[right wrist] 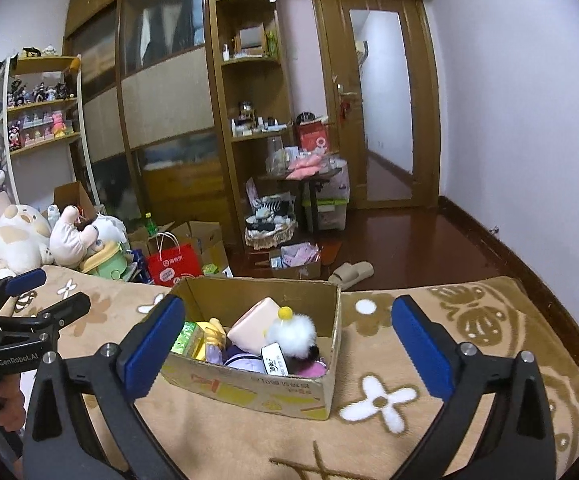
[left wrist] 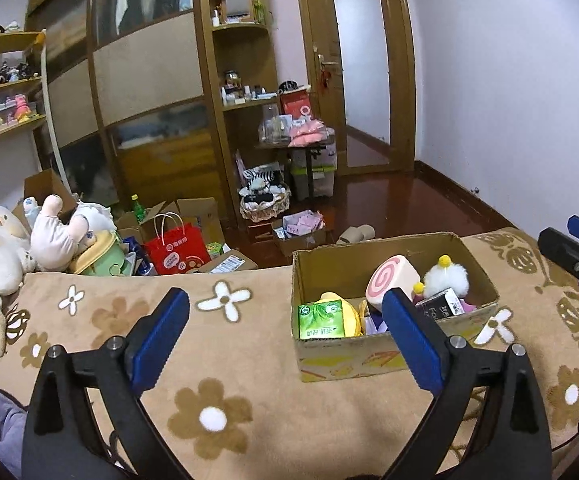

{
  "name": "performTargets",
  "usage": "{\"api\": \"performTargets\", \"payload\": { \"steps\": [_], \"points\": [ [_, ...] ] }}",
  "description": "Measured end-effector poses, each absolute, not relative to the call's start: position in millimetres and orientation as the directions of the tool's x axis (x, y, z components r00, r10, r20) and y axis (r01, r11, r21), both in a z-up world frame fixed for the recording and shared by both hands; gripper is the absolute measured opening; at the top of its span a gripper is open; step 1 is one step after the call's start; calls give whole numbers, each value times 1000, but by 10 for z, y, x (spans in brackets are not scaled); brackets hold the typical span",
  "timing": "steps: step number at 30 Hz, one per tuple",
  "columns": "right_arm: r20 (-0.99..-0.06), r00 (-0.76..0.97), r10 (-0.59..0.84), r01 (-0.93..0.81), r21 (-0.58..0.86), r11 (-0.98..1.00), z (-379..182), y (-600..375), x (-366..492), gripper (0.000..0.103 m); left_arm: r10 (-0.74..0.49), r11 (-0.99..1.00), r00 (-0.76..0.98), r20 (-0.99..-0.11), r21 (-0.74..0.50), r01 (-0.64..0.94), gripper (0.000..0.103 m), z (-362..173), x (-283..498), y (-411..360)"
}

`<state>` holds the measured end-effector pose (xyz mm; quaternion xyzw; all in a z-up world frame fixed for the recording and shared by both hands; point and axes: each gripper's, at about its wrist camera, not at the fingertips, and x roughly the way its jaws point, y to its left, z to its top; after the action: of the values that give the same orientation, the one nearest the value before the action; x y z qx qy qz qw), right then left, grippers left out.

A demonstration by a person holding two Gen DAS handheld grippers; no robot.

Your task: Organize soft objects

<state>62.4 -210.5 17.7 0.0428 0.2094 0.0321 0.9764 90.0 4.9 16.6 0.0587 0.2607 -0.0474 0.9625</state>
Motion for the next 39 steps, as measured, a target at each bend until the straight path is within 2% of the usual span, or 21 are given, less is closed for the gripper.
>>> {"api": "performTargets", "payload": {
  "steps": [13,25,39],
  "points": [
    [-371,927,55,-29,75,997,245,-2124,150,103,-50,988,885,-464,108,112,101,252,365,128],
    [-322,946,38,-25,42,999,86,-2082,-22,103,-34,990,909,-416,113,89,101,57,224,138],
    [-371,928,18,-4,38,999,-142,-2079,83,103,-22,990,888,-460,114,83,101,-105,335,126]
  ]
}}
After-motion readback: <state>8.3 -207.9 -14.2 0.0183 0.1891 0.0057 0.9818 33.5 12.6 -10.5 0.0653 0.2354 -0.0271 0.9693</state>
